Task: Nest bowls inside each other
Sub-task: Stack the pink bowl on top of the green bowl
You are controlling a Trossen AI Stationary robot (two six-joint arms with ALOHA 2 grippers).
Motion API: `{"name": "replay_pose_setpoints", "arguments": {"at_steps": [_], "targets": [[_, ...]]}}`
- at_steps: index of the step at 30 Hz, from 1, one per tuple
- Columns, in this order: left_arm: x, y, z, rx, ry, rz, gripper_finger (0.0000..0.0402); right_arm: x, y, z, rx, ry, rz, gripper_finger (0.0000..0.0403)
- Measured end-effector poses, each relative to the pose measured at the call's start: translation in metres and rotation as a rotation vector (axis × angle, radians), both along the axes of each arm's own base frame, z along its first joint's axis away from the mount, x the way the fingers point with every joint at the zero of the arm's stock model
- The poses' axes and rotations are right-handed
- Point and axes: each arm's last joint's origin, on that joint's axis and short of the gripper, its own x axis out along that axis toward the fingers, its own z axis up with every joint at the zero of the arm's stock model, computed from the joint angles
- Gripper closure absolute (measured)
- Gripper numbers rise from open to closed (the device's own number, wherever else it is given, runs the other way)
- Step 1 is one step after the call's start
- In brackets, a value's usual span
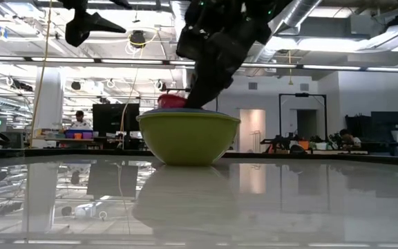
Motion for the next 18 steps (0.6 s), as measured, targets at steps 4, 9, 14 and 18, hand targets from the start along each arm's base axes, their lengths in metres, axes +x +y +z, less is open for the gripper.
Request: {"name": "replay_pose_setpoints", "arguments": {"at_steps": [4,9,14,18], "targets": [[0.001,0.000,0.000,-0.015,-0.002,-0.003,0.0185,-0.001,0.009,-0.003,-0.132,0.044,-0.069,0.0356],[0.001,0.000,0.000,-0.014,-0.004,-0.001,0.0185,-0.007,0.006,-0.002,-0.199,0.079,-0.101,0.0356],[0.001,0.000,0.000,-0.009,-0.003,0.001,0.0185,-0.013,0.003,-0.005,-0.209,0.152,-0.105,0.0331],[0.001,0.000,0.000,-0.009,-0.003,0.001,0.0185,-0.017,0.002,-0.004,-0.203,0.198,-0.105,0.0272]]}}
